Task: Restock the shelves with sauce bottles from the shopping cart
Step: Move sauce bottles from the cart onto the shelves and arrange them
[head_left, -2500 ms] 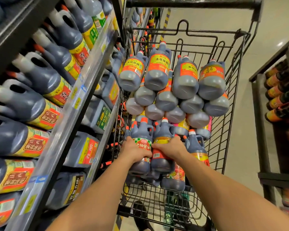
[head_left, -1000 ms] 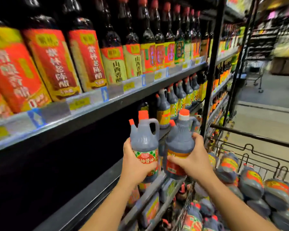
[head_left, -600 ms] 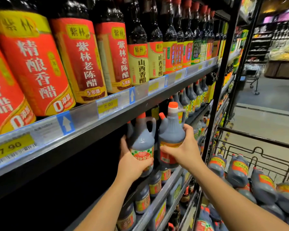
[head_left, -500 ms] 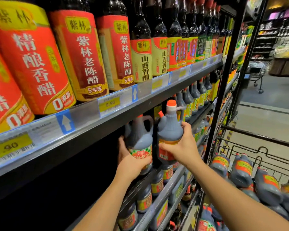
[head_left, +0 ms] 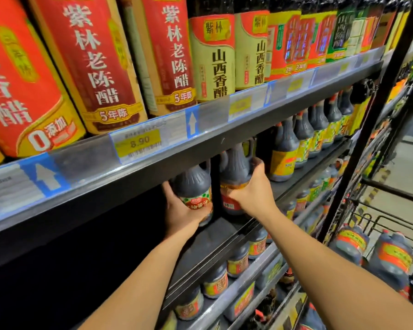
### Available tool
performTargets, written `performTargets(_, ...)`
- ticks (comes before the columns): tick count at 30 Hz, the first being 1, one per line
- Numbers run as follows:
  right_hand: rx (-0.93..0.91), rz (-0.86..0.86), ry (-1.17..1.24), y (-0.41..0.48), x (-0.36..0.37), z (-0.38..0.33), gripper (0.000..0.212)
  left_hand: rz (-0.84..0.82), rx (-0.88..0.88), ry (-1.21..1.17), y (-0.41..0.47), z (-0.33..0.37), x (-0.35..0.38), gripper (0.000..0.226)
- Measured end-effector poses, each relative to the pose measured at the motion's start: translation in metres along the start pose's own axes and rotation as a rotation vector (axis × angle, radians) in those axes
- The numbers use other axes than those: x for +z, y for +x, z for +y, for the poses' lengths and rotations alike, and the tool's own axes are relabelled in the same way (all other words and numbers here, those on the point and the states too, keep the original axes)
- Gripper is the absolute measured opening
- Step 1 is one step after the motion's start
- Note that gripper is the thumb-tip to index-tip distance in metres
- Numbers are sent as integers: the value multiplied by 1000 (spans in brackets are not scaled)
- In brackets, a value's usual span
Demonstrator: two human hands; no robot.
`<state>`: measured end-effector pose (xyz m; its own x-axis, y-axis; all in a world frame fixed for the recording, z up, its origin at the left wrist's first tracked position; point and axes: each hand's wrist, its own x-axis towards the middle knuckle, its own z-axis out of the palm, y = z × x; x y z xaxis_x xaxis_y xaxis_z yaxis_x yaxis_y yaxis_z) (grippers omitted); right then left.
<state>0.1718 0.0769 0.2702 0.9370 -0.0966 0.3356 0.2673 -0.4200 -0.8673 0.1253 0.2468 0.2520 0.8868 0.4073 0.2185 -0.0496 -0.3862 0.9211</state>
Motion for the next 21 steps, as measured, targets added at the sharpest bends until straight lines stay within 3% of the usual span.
performTargets(7,-122,-29,78,35,17,14,92,76,-23,-17,12,0,15,116)
performTargets(11,-16,-127,147,58,30,21,97,124,35,0,21,-1,21,111)
performTargets(14,-84,-148,111,69,40,25,98,158,59,17,29,-4,24,101)
performTargets(21,-155,-150,60,89,49,28,106,150,44,98,52,-13,26,103)
